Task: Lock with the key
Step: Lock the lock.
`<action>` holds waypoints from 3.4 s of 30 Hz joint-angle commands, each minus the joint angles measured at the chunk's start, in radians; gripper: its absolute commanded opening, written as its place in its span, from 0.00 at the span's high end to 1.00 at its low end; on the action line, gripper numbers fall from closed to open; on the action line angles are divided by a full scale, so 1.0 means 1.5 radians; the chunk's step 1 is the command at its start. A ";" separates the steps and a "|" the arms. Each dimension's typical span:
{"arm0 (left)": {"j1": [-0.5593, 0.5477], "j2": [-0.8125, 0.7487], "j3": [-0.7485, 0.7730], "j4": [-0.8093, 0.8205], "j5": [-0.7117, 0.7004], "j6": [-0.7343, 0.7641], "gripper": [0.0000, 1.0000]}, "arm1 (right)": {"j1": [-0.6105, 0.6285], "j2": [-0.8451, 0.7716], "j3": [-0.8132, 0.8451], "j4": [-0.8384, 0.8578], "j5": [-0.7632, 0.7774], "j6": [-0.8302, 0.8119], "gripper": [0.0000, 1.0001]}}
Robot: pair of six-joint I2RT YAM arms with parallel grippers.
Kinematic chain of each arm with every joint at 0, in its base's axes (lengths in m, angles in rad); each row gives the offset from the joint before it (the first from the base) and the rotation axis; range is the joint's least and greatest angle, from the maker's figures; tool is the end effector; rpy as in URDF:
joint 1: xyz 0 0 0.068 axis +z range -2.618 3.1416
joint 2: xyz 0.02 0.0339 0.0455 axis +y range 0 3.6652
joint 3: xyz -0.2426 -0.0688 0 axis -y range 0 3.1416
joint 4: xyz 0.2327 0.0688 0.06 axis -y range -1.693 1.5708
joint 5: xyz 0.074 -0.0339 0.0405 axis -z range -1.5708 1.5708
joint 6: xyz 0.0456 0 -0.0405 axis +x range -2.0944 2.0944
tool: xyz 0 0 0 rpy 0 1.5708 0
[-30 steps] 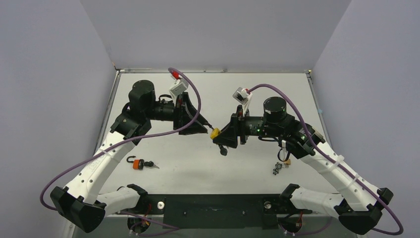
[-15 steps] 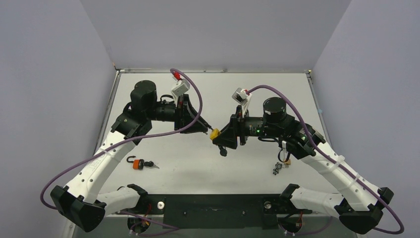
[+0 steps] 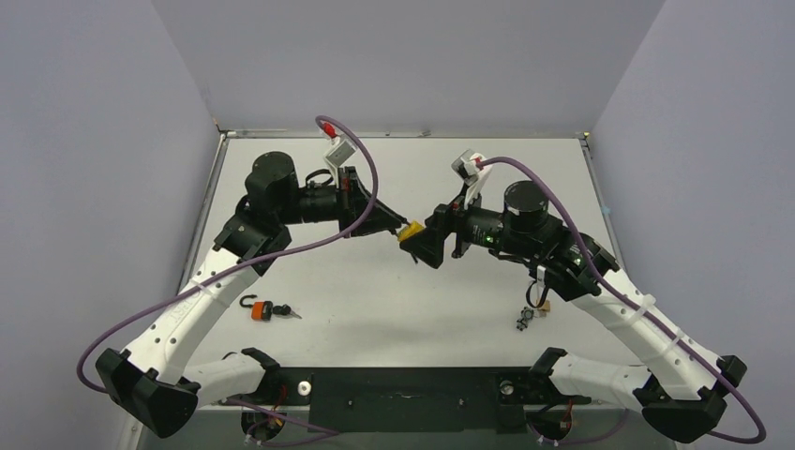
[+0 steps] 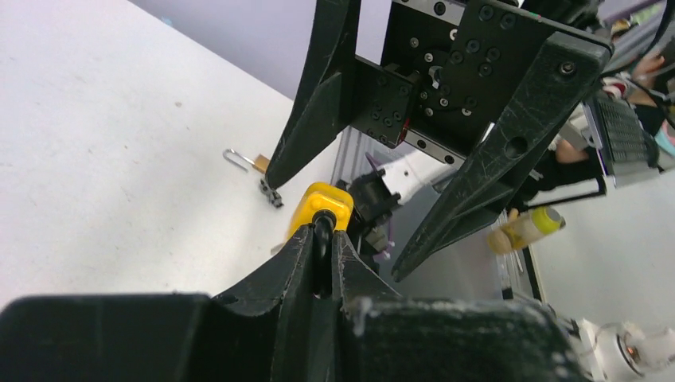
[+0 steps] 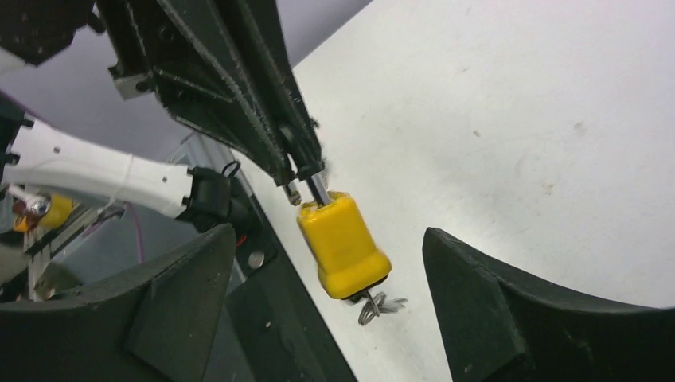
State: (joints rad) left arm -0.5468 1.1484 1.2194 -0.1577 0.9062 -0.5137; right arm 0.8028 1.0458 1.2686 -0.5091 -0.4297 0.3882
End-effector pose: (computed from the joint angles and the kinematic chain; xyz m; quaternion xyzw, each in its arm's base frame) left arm 0.1950 -0.1607 0.4023 0.3068 0.6577 -0.5857 0.3610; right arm 0.1411 0.1735 0.4008 -0.2860 0.7393 0.4696 0.3887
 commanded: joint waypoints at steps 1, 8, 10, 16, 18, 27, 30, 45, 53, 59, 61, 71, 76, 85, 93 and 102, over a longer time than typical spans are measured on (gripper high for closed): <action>-0.004 -0.043 0.006 0.165 -0.094 -0.083 1.00 | -0.035 -0.029 0.002 0.136 0.061 0.019 0.14; -0.004 -0.061 0.054 0.180 -0.203 -0.076 1.00 | -0.131 -0.039 -0.022 0.312 -0.088 0.100 0.14; -0.003 -0.059 0.067 0.189 -0.221 -0.086 1.00 | -0.162 -0.033 -0.025 0.400 -0.133 0.119 0.16; -0.004 -0.047 0.113 0.222 -0.269 -0.172 1.00 | -0.186 0.025 0.020 0.536 -0.247 0.178 0.20; -0.004 -0.042 0.131 0.227 -0.275 -0.192 1.00 | -0.185 0.042 0.035 0.561 -0.256 0.189 0.22; -0.004 -0.033 0.171 0.236 -0.272 -0.215 1.00 | -0.167 0.107 0.084 0.672 -0.289 0.264 0.35; -0.003 -0.033 0.167 0.238 -0.272 -0.218 1.00 | -0.155 0.111 0.090 0.673 -0.289 0.264 0.40; 0.000 -0.034 0.160 0.238 -0.273 -0.219 1.00 | -0.132 0.099 0.075 0.634 -0.268 0.238 0.60; 0.003 -0.035 0.152 0.219 -0.262 -0.206 1.00 | -0.132 0.092 0.068 0.609 -0.253 0.236 0.92; 0.014 -0.039 0.166 0.115 -0.203 -0.139 0.83 | -0.133 0.076 0.069 0.563 -0.248 0.224 1.00; 0.019 -0.045 0.167 0.075 -0.178 -0.115 0.75 | -0.133 0.067 0.065 0.547 -0.247 0.218 1.00; 0.029 -0.062 0.181 -0.010 -0.078 -0.039 0.63 | -0.127 0.019 0.025 0.499 -0.259 0.208 1.00; 0.030 -0.059 0.173 0.009 -0.031 -0.047 0.63 | -0.120 0.009 0.022 0.437 -0.256 0.180 1.00; 0.030 -0.046 0.166 0.004 -0.008 -0.046 0.68 | -0.109 0.004 0.023 0.404 -0.247 0.161 1.00; 0.031 -0.041 0.180 -0.066 -0.016 0.004 0.69 | -0.110 0.000 0.032 0.383 -0.236 0.149 1.00; 0.035 -0.041 0.183 -0.070 -0.020 0.009 0.76 | -0.110 -0.002 0.034 0.367 -0.232 0.138 1.00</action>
State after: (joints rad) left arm -0.5007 1.0904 1.4437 -0.2661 0.8722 -0.5255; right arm 0.6300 1.0779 1.2915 -0.0227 -0.7994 0.6117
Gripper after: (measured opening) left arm 0.263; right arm 0.324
